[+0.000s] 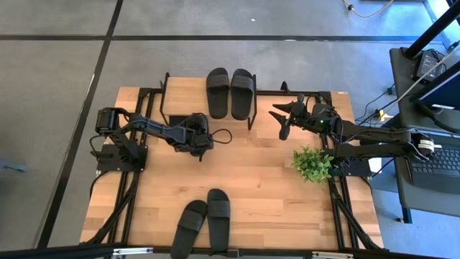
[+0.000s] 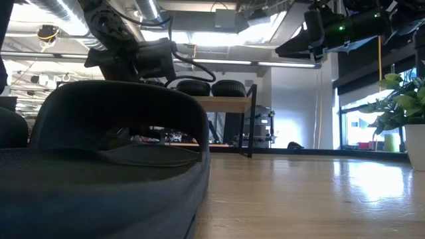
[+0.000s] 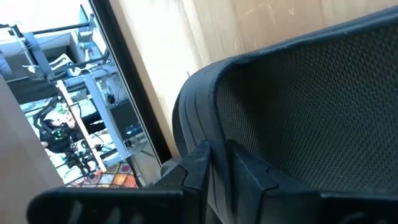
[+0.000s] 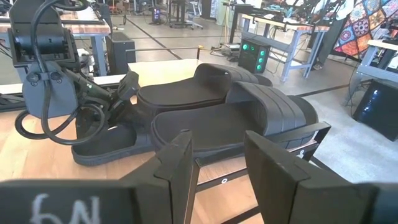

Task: Pick and place slides into the shelf
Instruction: Put the black slipper under the shelf

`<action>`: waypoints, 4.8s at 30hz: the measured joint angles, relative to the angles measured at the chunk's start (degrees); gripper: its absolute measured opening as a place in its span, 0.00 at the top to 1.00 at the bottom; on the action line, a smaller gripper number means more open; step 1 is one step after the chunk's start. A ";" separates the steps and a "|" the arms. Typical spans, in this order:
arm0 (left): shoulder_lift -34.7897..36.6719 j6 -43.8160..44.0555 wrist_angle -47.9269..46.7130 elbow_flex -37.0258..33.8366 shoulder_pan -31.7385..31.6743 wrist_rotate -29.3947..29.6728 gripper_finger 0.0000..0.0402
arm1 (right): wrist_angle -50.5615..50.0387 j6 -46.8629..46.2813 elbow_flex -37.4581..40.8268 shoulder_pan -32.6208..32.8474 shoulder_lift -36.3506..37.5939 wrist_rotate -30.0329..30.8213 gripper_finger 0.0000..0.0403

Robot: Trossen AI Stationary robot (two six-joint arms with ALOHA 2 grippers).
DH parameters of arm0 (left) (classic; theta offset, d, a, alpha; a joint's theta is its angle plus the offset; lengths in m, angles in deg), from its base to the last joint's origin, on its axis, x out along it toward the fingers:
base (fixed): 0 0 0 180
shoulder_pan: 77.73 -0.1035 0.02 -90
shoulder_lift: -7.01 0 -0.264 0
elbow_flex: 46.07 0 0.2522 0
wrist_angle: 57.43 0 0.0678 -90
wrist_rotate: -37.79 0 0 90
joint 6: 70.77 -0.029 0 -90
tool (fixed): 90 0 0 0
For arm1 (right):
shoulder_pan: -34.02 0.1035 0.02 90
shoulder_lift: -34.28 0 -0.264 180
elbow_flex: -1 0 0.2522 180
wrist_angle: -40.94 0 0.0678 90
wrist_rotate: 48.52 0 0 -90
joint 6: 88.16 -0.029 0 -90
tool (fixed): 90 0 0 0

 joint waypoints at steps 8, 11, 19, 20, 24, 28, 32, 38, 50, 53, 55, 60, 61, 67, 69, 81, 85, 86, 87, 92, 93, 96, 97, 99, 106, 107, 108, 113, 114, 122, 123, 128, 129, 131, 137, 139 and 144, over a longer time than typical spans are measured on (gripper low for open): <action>0.00 0.04 0.11 0.02 0.00 -0.01 0.88 | -0.06 0.00 0.00 0.00 0.00 0.00 0.64; 0.00 0.15 0.20 0.02 0.00 -0.01 0.88 | -0.07 0.00 0.00 0.00 0.00 0.00 0.64; 0.00 0.23 0.29 0.02 0.00 -0.12 0.88 | -0.09 0.00 0.01 0.00 0.00 0.00 0.64; 0.00 0.24 0.30 0.02 0.00 -0.12 0.88 | -0.09 0.00 0.00 0.00 0.00 0.00 0.64; 0.00 0.28 0.31 0.02 0.00 -0.14 0.88 | -0.11 0.00 0.00 0.00 0.00 0.00 0.64; 0.00 0.31 0.29 0.04 0.00 -0.18 0.88 | -0.10 0.00 0.02 0.00 0.00 0.00 0.64; 0.02 0.35 0.29 0.09 0.00 -0.28 0.86 | -0.11 0.00 0.02 0.00 0.00 0.00 0.64; 0.04 2.06 0.20 0.11 -0.01 -2.54 0.72 | -0.11 0.00 0.01 0.00 0.00 0.00 0.64; 6.04 4.91 -0.14 0.13 0.07 -4.71 0.58 | -0.31 0.04 0.02 0.00 0.00 -0.02 0.64; 9.23 7.65 -0.57 0.13 0.07 -6.21 0.58 | -0.31 0.20 0.02 -0.01 0.00 -0.02 0.64; 11.10 9.07 -1.94 0.13 0.11 -7.13 0.58 | -0.31 0.22 0.02 0.00 0.00 -0.02 0.64; 15.97 15.92 -6.41 0.13 1.32 -10.32 0.58 | -0.31 0.22 0.02 0.00 0.00 -0.02 0.64; 17.08 18.21 -6.76 0.13 1.70 -11.67 0.58 | -0.31 0.22 0.02 -0.02 0.00 -0.02 0.64; 24.03 31.65 -6.12 0.13 4.05 -26.47 0.58 | -0.33 0.22 0.02 0.00 0.00 -0.02 0.64; 26.19 35.91 -6.19 0.13 4.75 -32.88 0.58 | -0.33 0.22 0.02 -0.02 0.00 -0.04 0.64; 26.35 49.70 -3.63 0.13 14.24 -49.14 0.58 | -0.42 -0.05 0.02 0.00 0.00 -0.13 0.64; 23.09 51.28 -3.60 0.13 16.43 -45.88 0.58 | -0.42 -0.09 0.02 0.00 0.00 -0.13 0.64; 22.19 52.05 -3.70 0.13 16.62 -45.60 0.58 | -0.42 -0.11 0.02 0.00 0.00 -0.13 0.64; 21.18 52.68 -3.78 0.13 16.63 -45.48 0.58 | -0.42 -0.13 0.02 0.00 0.00 -0.12 0.64; 16.68 54.47 -3.96 0.13 15.59 -45.10 0.58 | -0.44 -0.22 0.02 0.00 0.00 -0.11 0.64; 15.83 54.69 -4.00 0.13 15.20 -45.10 0.58 | -0.44 -0.22 0.02 0.00 0.00 -0.11 0.64; 13.62 55.59 -4.11 0.13 13.92 -45.20 0.58 | -0.44 -0.35 0.02 0.00 0.00 -0.07 0.64; 12.84 55.67 -4.17 0.13 13.51 -45.19 0.58 | -0.44 -0.74 0.02 0.00 0.00 -0.07 0.64; 11.36 55.67 -4.30 0.13 12.69 -45.20 0.58 | -0.44 -1.61 0.02 0.00 0.00 -0.04 0.64; 7.95 55.30 -4.45 0.13 9.61 -45.17 0.58 | -0.28 -1.70 0.02 -0.02 0.00 -0.02 0.64; 7.82 55.30 -4.47 0.13 9.10 -45.15 0.58 | -0.31 -1.72 0.02 0.00 0.00 -0.02 0.64; 7.74 55.30 -4.47 0.13 8.43 -45.14 0.58 | -0.31 -1.70 0.02 -0.02 0.00 -0.02 0.64; 7.74 55.28 -6.18 0.13 5.36 -45.06 0.58 | -0.26 -1.70 0.02 -0.02 0.00 -0.02 0.64; 7.74 55.26 -6.54 0.13 4.72 -44.97 0.58 | -0.26 -1.71 0.02 -0.02 0.00 -0.02 0.64; 7.74 54.81 -7.41 0.13 0.76 -39.66 0.58 | -0.03 -1.70 0.02 -0.01 0.00 -0.02 0.64; 7.74 54.42 -7.41 0.13 0.26 -39.09 0.58 | -0.01 -1.70 0.02 -0.01 0.00 -0.02 0.64; 7.74 53.75 -7.29 0.13 -2.27 -37.79 0.58 | 0.09 -1.81 0.02 -0.02 0.00 -0.02 0.64; 7.74 53.73 -7.20 0.13 -2.78 -37.54 0.58 | 0.09 -2.12 0.02 -0.02 0.00 -0.02 0.64; 7.74 53.70 -7.10 0.13 -3.86 -37.37 0.58 | 0.07 -3.04 0.02 -0.01 0.00 -0.02 0.64; 7.74 52.32 -5.86 0.13 -6.67 -37.25 0.58 | 0.07 -3.23 0.02 -0.01 0.00 -0.02 0.64; 7.74 51.79 -5.81 0.13 -7.06 -37.26 0.58 | 0.07 -3.23 0.02 -0.02 0.00 -0.03 0.64; 7.74 51.67 -5.84 0.13 -7.22 -37.54 0.58 | 0.04 -3.25 0.02 -0.01 0.00 -0.04 0.64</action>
